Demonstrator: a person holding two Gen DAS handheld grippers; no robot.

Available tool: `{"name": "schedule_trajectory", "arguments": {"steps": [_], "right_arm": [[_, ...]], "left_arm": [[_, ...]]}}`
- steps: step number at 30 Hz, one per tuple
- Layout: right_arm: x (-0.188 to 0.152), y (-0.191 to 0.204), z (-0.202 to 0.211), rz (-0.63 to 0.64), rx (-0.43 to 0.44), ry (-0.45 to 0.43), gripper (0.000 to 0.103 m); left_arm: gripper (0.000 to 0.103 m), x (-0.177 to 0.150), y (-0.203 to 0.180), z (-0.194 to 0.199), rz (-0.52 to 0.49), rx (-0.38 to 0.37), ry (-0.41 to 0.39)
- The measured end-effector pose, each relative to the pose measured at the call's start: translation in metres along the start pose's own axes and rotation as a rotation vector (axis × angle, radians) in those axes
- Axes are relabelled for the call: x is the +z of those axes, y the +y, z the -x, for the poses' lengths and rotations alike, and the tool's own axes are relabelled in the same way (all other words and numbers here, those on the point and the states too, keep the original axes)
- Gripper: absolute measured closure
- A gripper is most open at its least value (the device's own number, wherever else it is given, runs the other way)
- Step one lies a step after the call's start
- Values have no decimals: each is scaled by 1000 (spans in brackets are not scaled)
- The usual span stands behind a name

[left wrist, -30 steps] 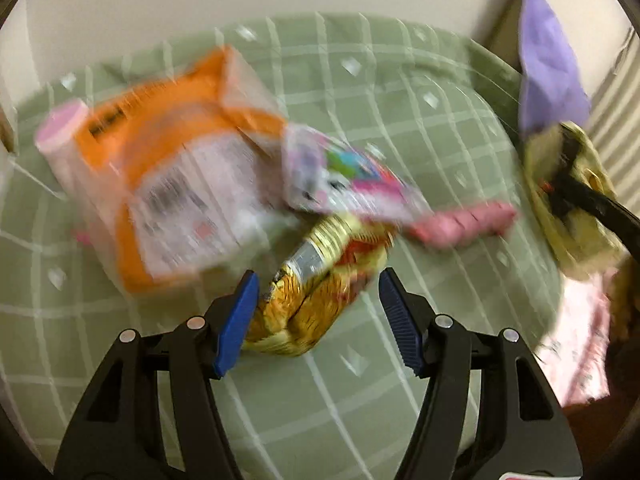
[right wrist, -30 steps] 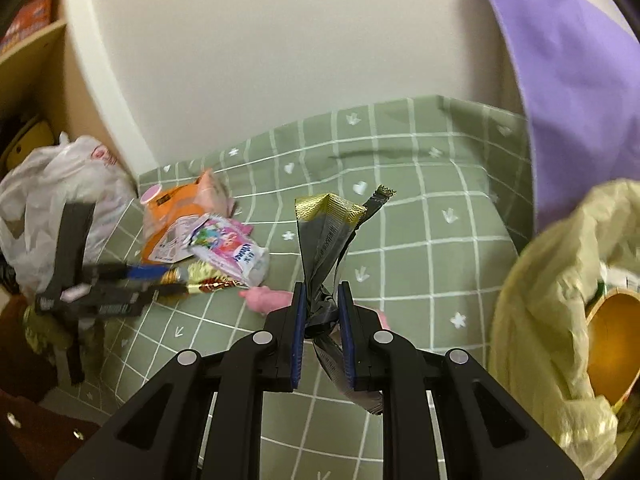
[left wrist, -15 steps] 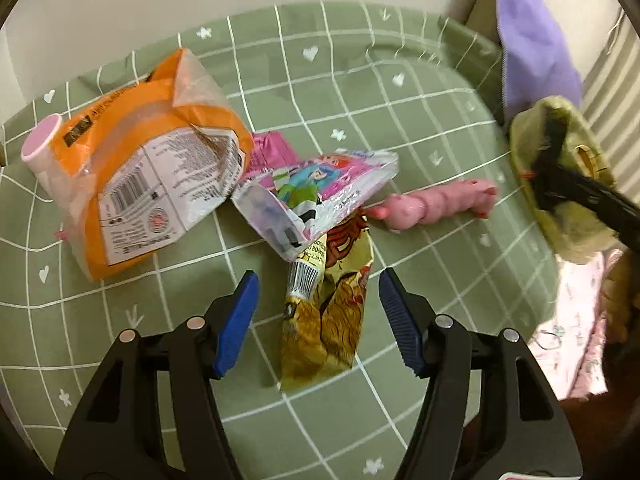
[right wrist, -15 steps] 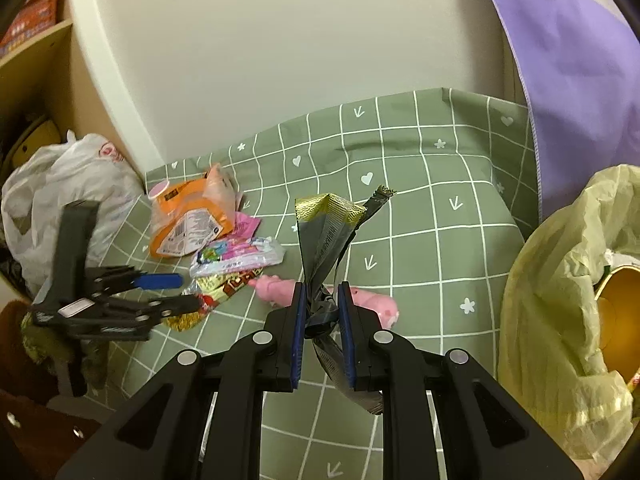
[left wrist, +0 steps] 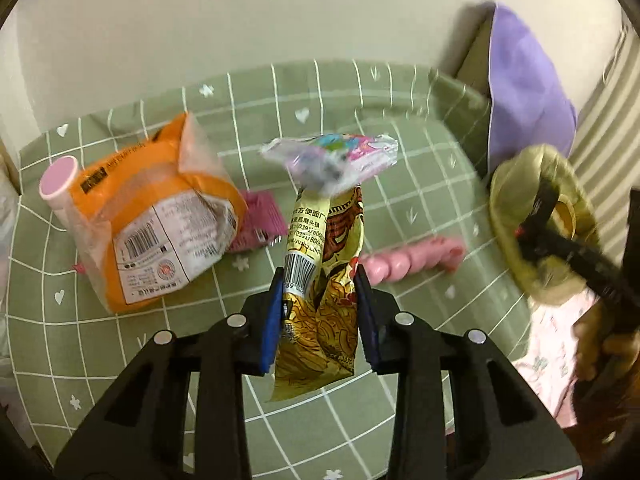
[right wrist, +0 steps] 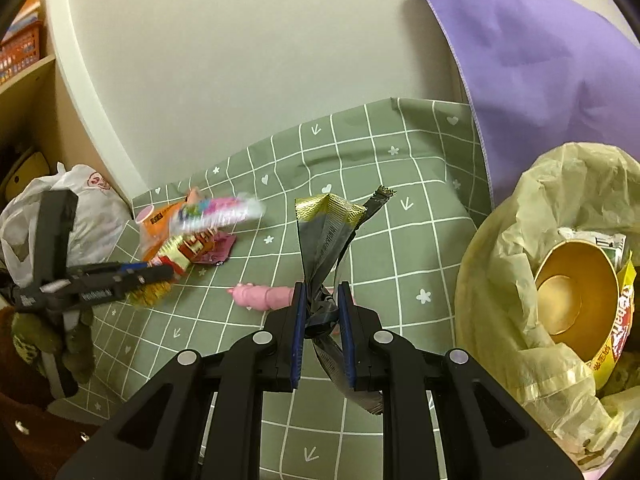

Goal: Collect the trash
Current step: 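Lift the snack bag and grey-gold wrapper and carry both over the yellow-green bag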

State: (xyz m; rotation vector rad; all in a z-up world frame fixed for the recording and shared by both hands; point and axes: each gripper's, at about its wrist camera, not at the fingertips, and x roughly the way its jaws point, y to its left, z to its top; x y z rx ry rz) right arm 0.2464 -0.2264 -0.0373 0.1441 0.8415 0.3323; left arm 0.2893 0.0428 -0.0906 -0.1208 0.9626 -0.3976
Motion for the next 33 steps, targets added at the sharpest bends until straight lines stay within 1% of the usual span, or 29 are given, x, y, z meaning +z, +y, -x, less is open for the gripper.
{"name": "schedule_trajectory", "arguments": {"steps": [3, 5, 8, 14, 17, 20, 23, 27, 30, 33], "right_arm": [[1, 2, 0, 12, 3, -5, 86], [3, 3, 2, 15, 6, -12, 87], [5, 5, 4, 20, 8, -23, 86], [8, 11, 11, 39, 7, -51, 86], [14, 15, 21, 62, 0, -84, 87], [26, 17, 43, 84, -15, -139, 86], [39, 17, 72, 116, -55, -208, 86], [51, 5, 116, 136, -139, -288, 86], [54, -10, 145, 120, -213, -326, 86], [51, -32, 174, 80, -293, -359, 86]], "left_arm": [[71, 7, 5, 7, 47, -10, -9], [71, 9, 2, 11, 42, 1, -19], [71, 10, -5, 18, 0, 28, -41], [71, 16, -20, 27, -41, 32, -77], [71, 28, -36, 37, -89, 29, -117], [71, 45, -57, 51, -153, 2, -177], [71, 64, -86, 65, -217, -58, -239], [71, 91, -129, 78, -294, -186, -314], [71, 105, -163, 78, -342, -271, -332], [71, 111, -201, 71, -401, -357, -322]]}}
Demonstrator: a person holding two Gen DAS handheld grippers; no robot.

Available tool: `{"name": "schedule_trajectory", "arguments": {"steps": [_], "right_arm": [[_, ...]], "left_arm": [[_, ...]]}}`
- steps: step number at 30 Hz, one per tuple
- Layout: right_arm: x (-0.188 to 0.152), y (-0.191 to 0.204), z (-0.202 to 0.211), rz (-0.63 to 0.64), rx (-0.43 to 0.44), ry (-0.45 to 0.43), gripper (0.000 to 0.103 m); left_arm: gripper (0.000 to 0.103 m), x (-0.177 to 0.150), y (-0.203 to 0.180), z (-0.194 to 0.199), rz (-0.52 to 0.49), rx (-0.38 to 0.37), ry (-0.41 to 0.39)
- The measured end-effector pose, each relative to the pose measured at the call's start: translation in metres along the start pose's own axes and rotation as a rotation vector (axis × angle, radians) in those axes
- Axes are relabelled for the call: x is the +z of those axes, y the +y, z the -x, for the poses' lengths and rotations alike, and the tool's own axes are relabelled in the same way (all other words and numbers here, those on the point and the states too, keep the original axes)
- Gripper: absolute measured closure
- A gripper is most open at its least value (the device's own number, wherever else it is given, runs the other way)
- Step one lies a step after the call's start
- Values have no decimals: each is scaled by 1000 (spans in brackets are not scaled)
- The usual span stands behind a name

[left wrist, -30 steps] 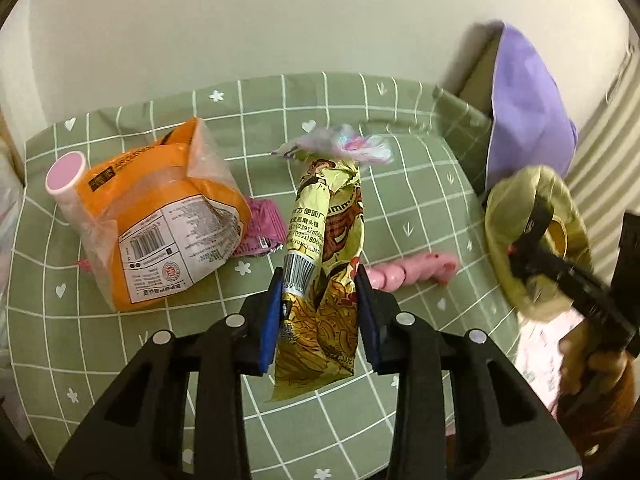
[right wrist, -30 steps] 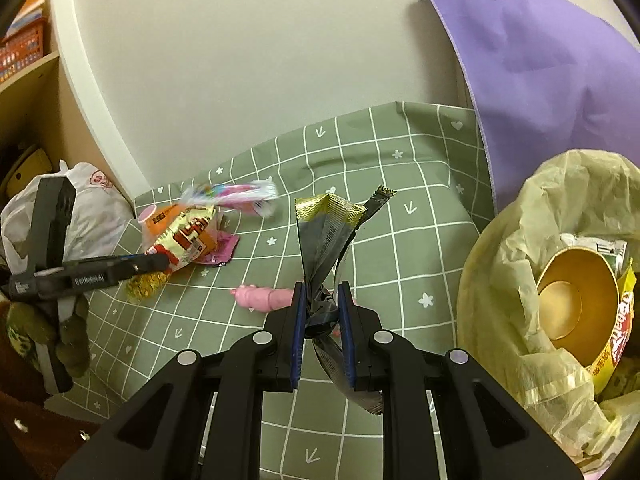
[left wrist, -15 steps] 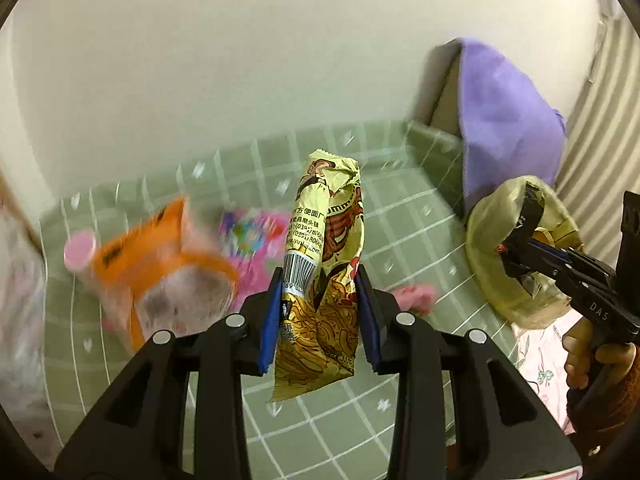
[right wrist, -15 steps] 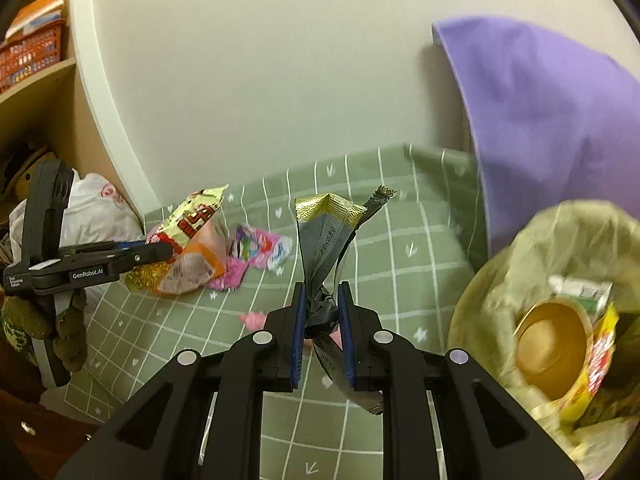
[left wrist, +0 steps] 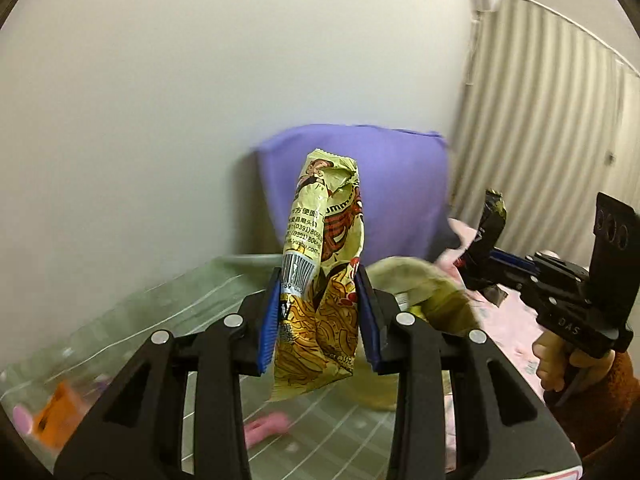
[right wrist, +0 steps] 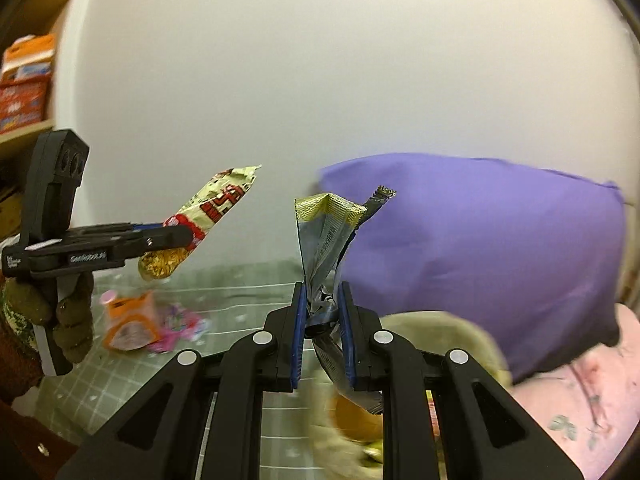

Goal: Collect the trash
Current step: 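Lift the snack bag and grey-gold wrapper and carry both over the yellow-green bag, then open the left tool over the bag while the right tool drops its wrapper in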

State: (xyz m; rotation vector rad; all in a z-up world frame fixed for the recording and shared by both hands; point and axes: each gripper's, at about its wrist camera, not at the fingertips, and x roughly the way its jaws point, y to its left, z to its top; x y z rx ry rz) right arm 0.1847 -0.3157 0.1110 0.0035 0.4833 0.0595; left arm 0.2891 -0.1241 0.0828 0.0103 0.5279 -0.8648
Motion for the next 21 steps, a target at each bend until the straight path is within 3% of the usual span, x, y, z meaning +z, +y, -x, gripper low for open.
{"name": "schedule_trajectory", "arguments": {"steps": [4, 11, 15, 20, 21], "right_arm": [[-4, -39, 26, -53, -121, -13, 86], [-17, -94, 49, -179, -218, -8, 86], [-28, -111, 44, -205, -253, 25, 86], [-43, -132, 32, -239, -278, 76, 86], [-47, -132, 30, -245, -281, 84, 86]], "left_arm": [[71, 6, -31, -30, -52, -90, 29], [71, 4, -77, -90, -76, -242, 126], [71, -10, -95, -142, -72, -318, 243], [71, -56, -116, -221, -97, -326, 500], [71, -61, -118, -227, -103, -323, 515]]}}
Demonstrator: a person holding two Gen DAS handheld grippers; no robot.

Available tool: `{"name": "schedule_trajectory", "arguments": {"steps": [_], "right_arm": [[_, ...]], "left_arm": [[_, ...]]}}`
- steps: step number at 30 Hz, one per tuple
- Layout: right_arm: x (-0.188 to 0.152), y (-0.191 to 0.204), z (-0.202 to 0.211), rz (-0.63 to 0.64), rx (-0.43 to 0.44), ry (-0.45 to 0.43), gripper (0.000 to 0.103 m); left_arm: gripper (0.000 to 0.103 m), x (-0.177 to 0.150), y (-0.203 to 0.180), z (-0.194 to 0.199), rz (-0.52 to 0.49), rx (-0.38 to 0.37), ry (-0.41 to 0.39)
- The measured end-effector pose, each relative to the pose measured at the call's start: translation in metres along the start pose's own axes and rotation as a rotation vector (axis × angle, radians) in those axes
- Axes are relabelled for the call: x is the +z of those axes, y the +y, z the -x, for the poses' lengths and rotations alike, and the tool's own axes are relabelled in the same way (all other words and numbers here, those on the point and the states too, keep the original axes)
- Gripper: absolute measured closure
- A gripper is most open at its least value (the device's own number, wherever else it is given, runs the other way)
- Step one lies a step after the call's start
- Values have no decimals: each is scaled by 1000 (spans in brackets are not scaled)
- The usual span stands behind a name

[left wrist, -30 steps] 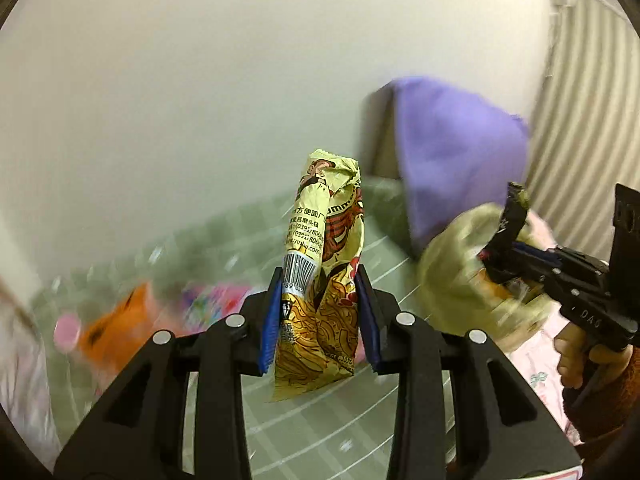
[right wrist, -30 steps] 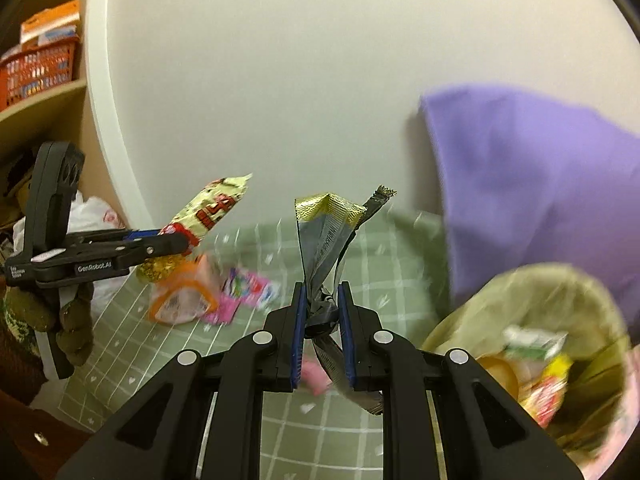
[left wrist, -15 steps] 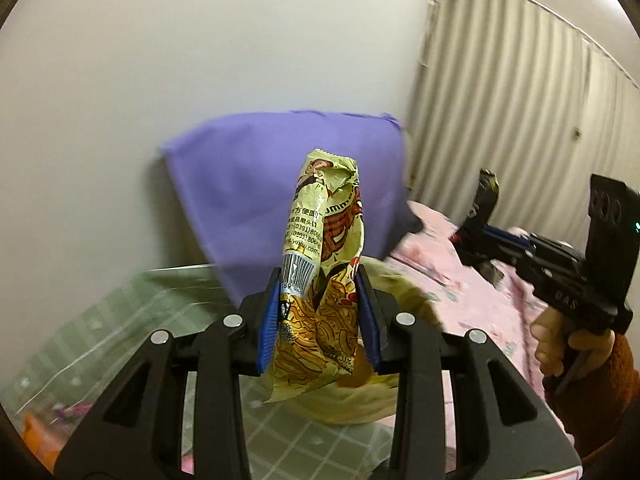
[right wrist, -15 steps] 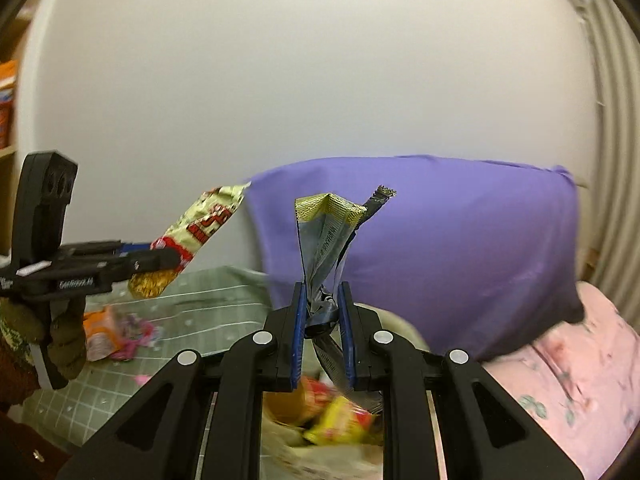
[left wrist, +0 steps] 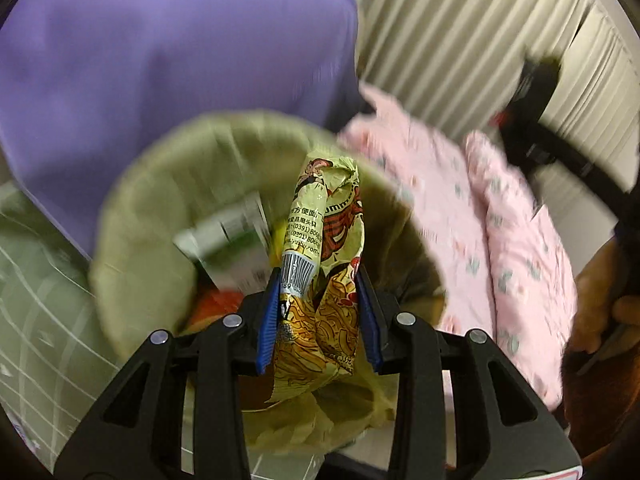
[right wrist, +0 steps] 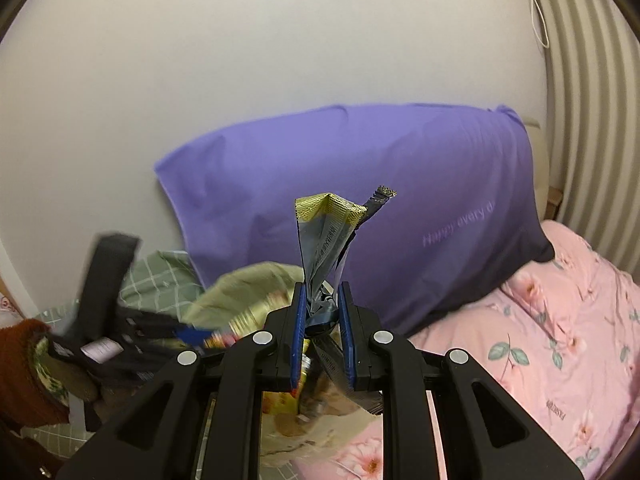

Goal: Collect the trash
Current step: 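Open the left tool over the bag while the right tool drops its wrapper in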

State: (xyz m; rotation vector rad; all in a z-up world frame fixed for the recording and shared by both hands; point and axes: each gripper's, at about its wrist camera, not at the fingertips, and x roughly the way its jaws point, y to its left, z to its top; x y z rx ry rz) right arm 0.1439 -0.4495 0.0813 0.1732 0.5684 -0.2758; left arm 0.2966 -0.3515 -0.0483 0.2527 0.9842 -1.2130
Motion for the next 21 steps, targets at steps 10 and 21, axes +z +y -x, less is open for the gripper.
{"name": "schedule_trajectory", "arguments": {"steps": [10, 21], "right_arm": [[-15, 1, -25, -24, 23, 58, 86], [-26, 35, -84, 13, 162, 204, 79]], "left_arm": [[45, 7, -1, 23, 0, -34, -103], [41, -11, 30, 103, 92, 143, -285]]}}
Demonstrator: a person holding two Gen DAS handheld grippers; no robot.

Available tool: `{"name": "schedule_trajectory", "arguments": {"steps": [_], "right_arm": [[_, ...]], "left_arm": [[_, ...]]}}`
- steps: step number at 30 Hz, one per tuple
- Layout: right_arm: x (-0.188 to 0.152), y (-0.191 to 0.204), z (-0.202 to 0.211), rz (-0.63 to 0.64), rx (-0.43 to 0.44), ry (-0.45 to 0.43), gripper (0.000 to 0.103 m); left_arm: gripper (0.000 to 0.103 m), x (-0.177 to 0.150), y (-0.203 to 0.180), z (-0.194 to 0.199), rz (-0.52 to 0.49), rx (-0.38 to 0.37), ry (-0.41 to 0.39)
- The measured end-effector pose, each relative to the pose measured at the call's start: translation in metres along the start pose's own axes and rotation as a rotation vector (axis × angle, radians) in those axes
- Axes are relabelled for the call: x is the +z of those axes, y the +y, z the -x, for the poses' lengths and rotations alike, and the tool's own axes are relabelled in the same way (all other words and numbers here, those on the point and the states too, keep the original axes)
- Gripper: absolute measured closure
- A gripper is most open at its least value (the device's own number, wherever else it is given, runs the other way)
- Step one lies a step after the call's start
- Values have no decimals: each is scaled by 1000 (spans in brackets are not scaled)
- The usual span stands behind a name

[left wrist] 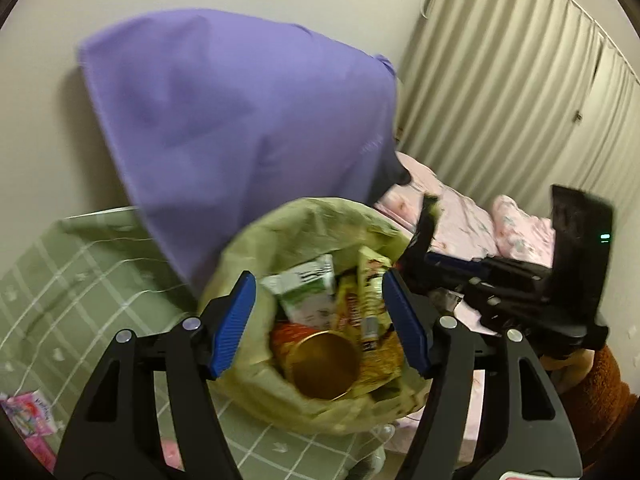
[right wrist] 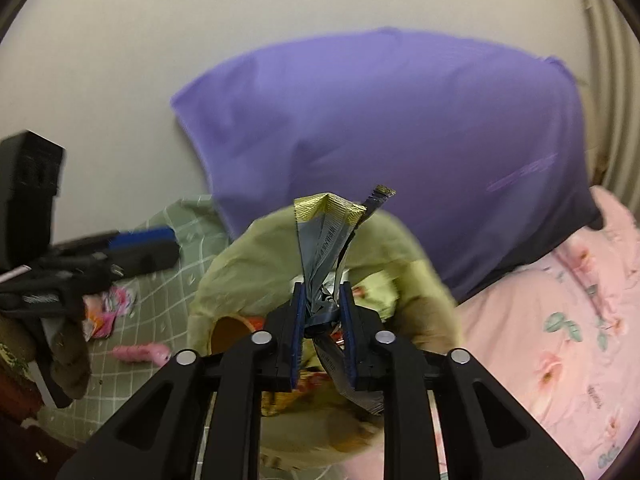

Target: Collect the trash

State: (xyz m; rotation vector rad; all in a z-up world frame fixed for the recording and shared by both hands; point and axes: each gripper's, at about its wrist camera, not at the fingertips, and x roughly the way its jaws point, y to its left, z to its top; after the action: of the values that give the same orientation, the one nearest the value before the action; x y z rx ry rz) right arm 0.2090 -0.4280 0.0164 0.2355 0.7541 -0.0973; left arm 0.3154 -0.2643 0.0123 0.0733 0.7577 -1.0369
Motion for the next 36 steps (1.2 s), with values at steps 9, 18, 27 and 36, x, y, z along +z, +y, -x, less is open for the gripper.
{"name": "schedule_trajectory", "arguments": {"steps": [9, 18, 27, 36], "right_arm": [[-2, 23, -6, 49, -14, -17, 51], [13, 66, 8, 104, 79, -119, 46], [10, 140, -32, 213, 290, -51, 42], [-1, 206, -57, 367, 285, -9, 42]], "left_arm": [[37, -31, 35, 39, 76, 98, -23], [37, -84, 89, 89, 205, 248, -36], [37, -153, 153, 165, 362, 507, -87], [37, -231, 231, 240, 655, 869, -145]]}}
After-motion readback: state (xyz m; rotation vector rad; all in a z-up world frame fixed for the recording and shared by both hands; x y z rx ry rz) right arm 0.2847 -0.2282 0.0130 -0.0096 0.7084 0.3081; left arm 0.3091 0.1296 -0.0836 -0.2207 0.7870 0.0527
